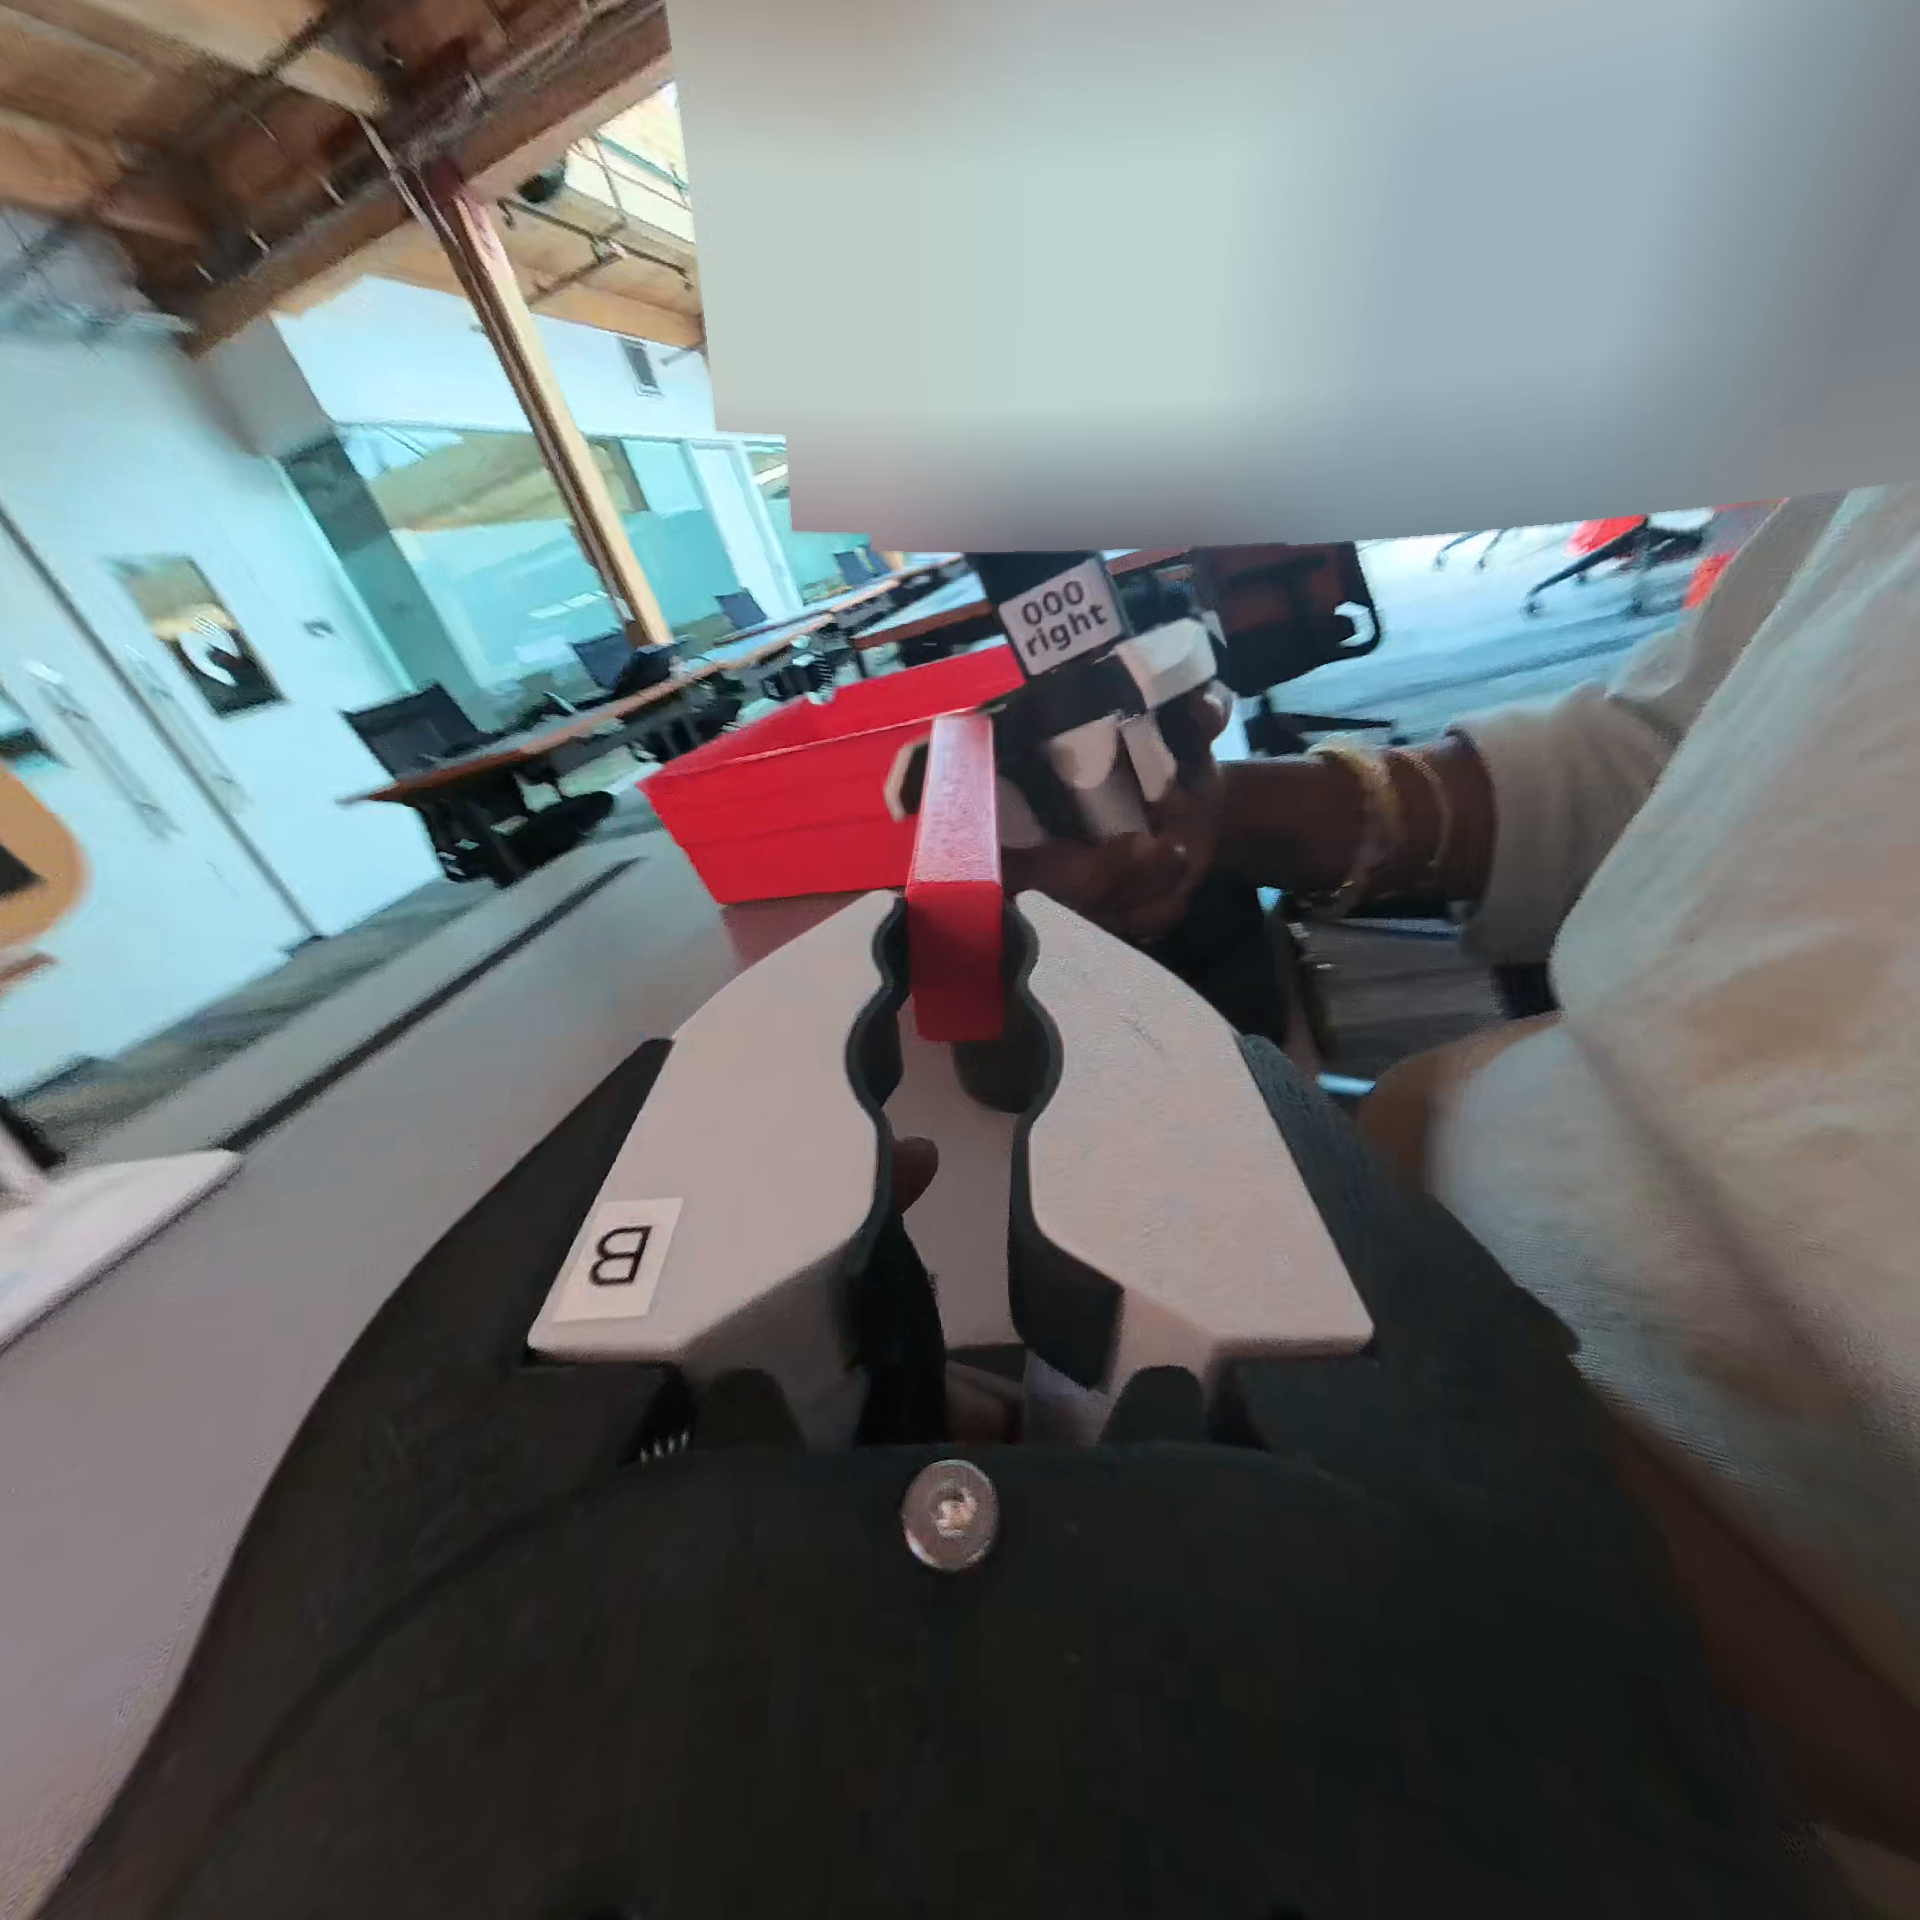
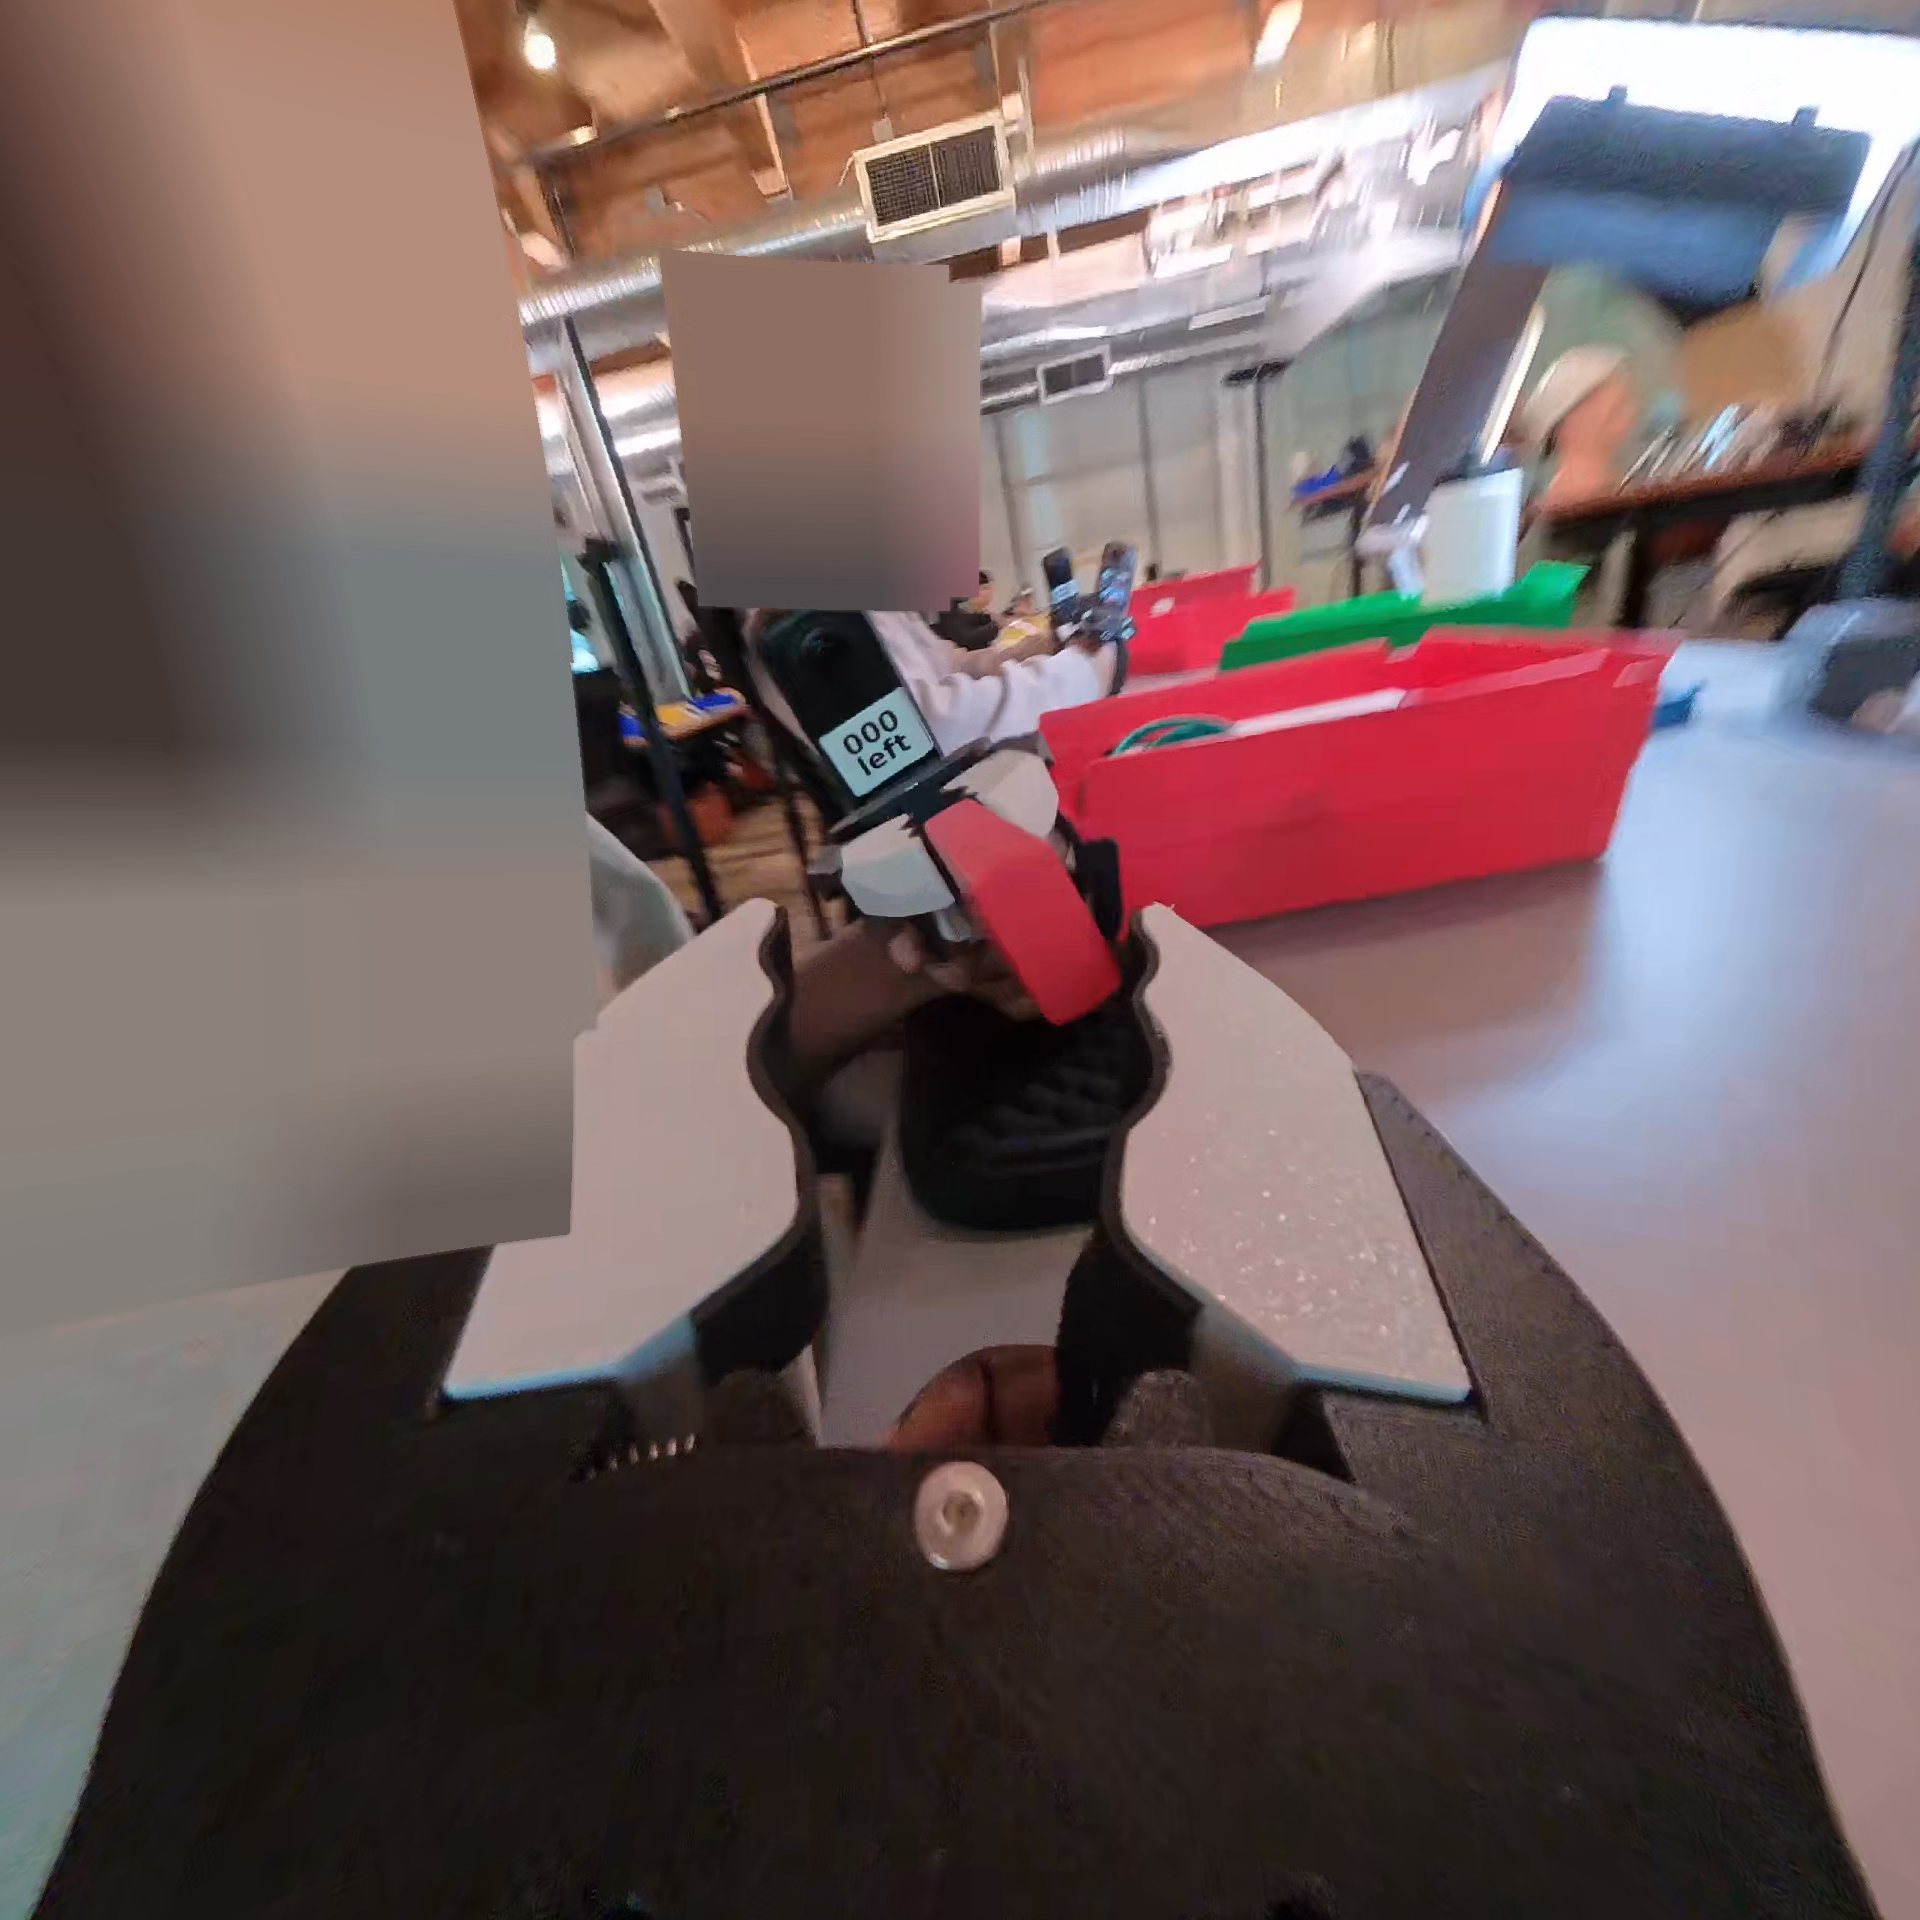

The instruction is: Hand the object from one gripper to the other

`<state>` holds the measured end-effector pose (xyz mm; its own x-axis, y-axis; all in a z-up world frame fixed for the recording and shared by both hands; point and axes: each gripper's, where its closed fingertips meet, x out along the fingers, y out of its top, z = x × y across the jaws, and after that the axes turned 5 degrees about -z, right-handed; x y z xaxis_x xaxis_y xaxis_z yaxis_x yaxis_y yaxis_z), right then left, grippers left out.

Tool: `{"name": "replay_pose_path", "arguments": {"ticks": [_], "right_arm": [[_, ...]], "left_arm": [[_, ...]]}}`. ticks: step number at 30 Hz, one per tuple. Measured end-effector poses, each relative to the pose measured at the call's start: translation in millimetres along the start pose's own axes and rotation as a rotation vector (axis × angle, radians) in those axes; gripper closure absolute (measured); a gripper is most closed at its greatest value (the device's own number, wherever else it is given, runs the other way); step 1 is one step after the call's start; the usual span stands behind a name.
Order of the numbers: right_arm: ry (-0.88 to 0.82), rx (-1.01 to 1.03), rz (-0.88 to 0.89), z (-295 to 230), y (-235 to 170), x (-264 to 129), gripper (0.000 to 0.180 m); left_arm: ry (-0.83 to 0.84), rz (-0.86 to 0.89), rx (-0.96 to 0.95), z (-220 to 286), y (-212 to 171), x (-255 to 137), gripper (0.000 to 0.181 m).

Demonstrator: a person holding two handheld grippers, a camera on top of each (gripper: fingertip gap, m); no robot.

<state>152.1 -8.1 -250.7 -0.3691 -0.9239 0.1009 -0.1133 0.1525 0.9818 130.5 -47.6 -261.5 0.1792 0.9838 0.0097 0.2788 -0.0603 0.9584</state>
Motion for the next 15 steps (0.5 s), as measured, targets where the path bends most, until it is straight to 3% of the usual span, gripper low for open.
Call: {"name": "replay_pose_path", "arguments": {"ticks": [4, 9, 13, 15], "right_arm": [[-0.116, -0.253, -0.004, -2, 0, 0, 0.138], [-0.093, -0.194, -0.013, 1, -2, 1, 0.144], [-0.111, -0.201, -0.102, 5, -14, 8, 0.137], [-0.126, -0.181, -0.143, 9, -19, 11, 0.144]], "left_arm": [[-0.092, -0.015, -0.105, 2, -3, -2, 0.164], [-0.112, -0.023, -0.106, 5, -4, -1, 0.164], [-0.098, 0.000, -0.108, 3, -1, -2, 0.164], [-0.088, 0.022, -0.124, 0, 2, -4, 0.165]]}}
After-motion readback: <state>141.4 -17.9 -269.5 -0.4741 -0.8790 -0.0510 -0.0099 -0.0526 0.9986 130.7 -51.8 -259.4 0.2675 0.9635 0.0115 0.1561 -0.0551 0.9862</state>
